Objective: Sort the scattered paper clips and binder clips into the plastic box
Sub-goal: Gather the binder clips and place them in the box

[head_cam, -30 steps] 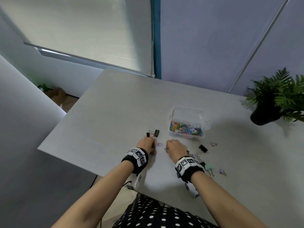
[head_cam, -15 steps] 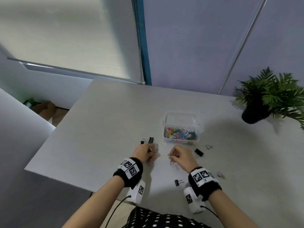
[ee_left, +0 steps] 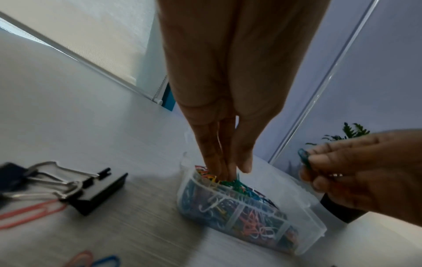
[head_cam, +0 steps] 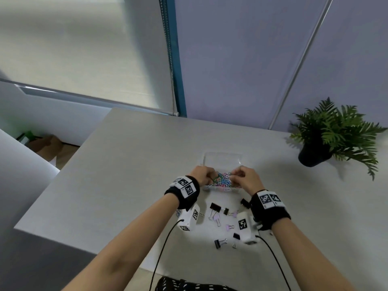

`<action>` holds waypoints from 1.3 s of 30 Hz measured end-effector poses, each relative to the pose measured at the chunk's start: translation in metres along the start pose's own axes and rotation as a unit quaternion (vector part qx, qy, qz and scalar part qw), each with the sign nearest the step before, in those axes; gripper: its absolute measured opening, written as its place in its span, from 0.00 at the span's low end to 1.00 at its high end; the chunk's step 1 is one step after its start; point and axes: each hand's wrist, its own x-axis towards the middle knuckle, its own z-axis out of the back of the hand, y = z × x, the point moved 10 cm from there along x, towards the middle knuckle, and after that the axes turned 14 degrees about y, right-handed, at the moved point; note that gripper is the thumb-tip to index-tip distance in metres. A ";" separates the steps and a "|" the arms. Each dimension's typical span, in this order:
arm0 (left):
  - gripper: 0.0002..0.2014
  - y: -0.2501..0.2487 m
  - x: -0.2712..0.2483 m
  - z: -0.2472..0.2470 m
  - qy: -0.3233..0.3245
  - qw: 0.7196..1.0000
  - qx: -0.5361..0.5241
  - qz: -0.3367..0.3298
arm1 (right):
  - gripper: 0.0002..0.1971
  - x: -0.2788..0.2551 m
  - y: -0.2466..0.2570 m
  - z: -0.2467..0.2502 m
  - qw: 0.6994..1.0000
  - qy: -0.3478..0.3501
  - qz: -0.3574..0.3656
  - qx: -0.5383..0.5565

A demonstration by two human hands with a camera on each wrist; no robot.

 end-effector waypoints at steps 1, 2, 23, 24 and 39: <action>0.17 0.003 -0.006 0.003 -0.002 1.000 0.003 -0.011 | 0.11 0.003 0.001 0.002 1.000 -0.001 -0.001 -0.007; 0.19 0.008 -0.013 0.009 -0.010 1.000 -0.004 -0.018 | 0.10 0.005 0.001 0.004 1.000 -0.001 -0.001 -0.014; 0.16 0.102 -0.086 -0.049 -0.071 0.978 0.175 0.090 | 0.25 -0.027 0.034 -0.184 0.807 0.272 0.139 -0.506; 0.15 0.104 -0.085 -0.050 -0.068 0.976 0.181 0.098 | 0.27 -0.028 0.030 -0.187 0.791 0.287 0.133 -0.524; 0.13 0.098 -0.082 -0.065 -0.029 0.954 0.248 0.165 | 0.10 -0.047 0.016 -0.175 0.807 0.215 0.118 -0.538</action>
